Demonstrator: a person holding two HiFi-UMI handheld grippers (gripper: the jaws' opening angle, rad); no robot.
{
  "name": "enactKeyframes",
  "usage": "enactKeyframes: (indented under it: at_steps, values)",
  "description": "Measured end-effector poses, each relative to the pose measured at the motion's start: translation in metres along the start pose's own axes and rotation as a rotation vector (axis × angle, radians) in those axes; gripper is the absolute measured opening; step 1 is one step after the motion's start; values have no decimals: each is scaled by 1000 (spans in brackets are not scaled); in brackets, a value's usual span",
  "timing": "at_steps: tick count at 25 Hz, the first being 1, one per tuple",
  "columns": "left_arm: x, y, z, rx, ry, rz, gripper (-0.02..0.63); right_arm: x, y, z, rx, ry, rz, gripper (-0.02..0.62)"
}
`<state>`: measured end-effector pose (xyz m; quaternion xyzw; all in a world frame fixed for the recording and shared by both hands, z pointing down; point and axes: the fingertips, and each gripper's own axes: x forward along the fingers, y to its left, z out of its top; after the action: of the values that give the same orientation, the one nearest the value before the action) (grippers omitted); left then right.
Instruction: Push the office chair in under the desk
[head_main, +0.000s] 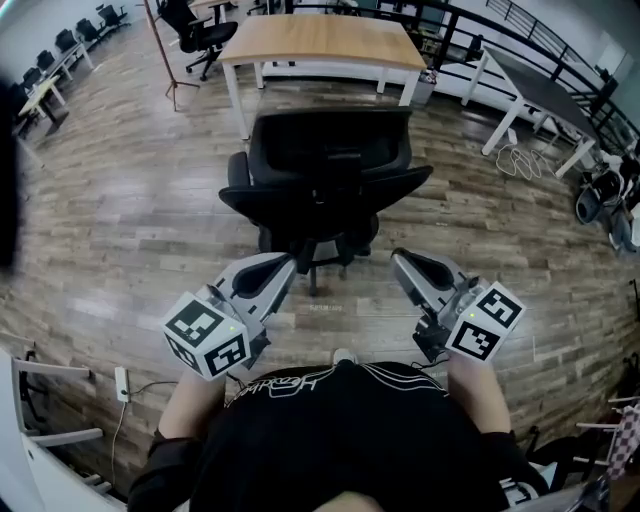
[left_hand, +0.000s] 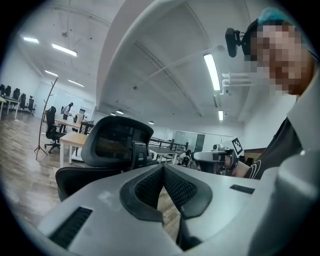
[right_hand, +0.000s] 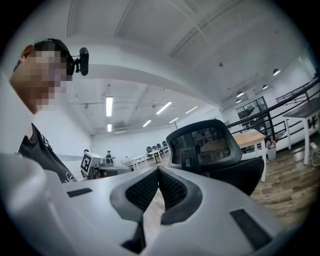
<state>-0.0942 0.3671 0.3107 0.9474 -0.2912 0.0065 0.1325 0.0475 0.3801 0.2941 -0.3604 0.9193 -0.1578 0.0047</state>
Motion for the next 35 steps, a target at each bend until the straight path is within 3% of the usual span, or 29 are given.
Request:
enactKeyframes:
  at_steps: [8, 16, 17, 19, 21, 26, 30, 35]
  values:
    - [3, 13, 3, 36, 12, 41, 8, 0, -11, 8, -75, 5, -4, 41]
    - [12, 38, 8, 86, 32, 95, 12, -4, -60, 15, -198, 44, -86, 46]
    - [12, 43, 9, 73, 29, 105, 30, -4, -68, 15, -223, 51, -99, 46]
    - [11, 54, 12, 68, 25, 127, 124, -3, -84, 16, -271, 75, -120, 68]
    - [13, 66, 14, 116, 37, 169, 149, -3, -102, 17, -338, 114, -152, 129]
    - [26, 101, 7, 291, 182, 302, 235, 11, -159, 1, -685, 306, -265, 226]
    - [38, 138, -12, 501, 367, 419, 262, 24, -203, -13, -848, 446, -300, 255]
    - [39, 187, -43, 585, 553, 495, 262, 39, -247, -22, -1034, 574, -312, 258]
